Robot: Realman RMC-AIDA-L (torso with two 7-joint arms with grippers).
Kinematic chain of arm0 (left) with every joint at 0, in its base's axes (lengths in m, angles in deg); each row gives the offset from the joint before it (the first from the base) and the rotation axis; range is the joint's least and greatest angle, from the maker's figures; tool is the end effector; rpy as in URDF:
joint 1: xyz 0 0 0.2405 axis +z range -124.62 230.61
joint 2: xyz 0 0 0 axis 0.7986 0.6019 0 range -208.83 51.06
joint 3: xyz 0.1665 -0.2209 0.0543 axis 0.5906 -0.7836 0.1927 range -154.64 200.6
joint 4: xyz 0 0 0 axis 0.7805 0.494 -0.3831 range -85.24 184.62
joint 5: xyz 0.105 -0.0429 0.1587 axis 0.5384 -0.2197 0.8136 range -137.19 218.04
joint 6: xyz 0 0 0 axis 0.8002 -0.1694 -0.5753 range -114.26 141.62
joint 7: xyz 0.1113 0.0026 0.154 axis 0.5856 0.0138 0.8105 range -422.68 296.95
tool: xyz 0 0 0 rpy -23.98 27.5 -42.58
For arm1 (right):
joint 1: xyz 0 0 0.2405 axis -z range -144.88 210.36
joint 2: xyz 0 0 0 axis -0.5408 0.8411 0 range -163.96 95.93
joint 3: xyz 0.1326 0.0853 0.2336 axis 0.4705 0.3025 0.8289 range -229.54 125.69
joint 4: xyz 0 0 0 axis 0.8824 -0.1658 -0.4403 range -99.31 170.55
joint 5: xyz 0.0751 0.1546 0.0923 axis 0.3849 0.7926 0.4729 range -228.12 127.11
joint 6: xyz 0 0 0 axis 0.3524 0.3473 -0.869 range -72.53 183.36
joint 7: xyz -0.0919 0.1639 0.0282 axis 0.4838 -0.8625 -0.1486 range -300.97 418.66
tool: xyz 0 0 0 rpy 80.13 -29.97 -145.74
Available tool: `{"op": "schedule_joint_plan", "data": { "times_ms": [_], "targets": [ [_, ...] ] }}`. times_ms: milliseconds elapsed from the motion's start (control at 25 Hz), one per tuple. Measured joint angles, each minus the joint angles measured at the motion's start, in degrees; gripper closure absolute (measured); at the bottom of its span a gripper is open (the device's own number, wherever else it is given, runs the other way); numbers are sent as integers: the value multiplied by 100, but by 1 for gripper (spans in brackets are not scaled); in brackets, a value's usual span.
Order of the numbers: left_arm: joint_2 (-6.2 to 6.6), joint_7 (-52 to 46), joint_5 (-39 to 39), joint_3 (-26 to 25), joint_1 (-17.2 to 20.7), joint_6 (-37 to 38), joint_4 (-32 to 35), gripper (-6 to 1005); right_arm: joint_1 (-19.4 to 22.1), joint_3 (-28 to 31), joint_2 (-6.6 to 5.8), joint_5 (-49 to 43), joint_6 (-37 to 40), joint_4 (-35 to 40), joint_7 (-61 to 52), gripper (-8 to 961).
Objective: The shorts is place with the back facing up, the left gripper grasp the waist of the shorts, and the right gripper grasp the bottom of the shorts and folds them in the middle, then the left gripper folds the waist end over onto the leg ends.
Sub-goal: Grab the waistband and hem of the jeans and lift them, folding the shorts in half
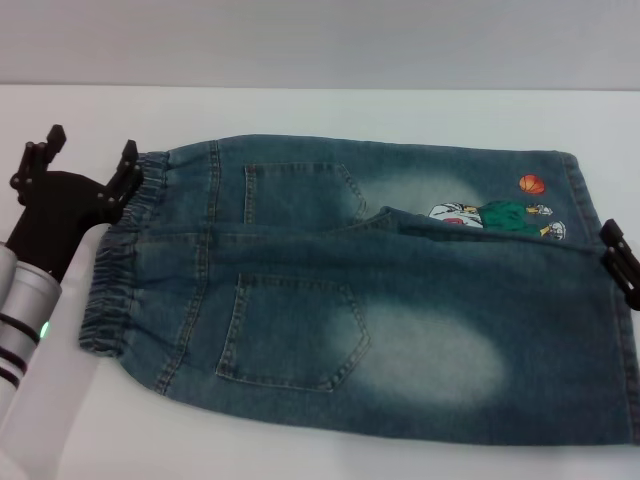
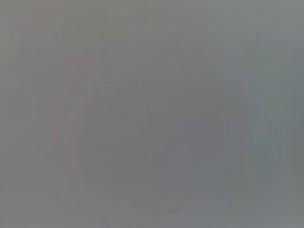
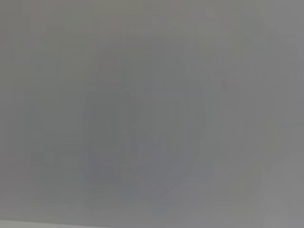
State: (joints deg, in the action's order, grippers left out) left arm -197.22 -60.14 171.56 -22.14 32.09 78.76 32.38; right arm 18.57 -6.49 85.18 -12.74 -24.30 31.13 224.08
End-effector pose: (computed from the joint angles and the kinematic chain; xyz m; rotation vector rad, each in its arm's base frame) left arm -0.3206 0.3647 -0.0391 -1.6690 -0.4257 -0.6237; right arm 0.3572 0.2945 -0.0327 -1.7155 0.5302 0.7348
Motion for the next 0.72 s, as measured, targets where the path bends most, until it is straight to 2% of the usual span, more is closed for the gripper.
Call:
{"op": "schedule_joint_plan", "data": {
  "times_ms": [360,520,600,720],
  "targets": [
    [-5,-1,-1,96,-140,-304,-67,154,19,-75,-14,0,-47,-7,-18,263],
    [36,-1,0,292,-116,-369,-238,155,5,-79,-35,0,120,-191,-70,264],
    [72,-1,1,314,-100,-541,-401,155,20,-77,-101,1,305,-425,-187,263],
    [196,14,1,274,-55,-936,-816,155,112,-100,-414,-27,784,-1117,-383,263]
  ]
}}
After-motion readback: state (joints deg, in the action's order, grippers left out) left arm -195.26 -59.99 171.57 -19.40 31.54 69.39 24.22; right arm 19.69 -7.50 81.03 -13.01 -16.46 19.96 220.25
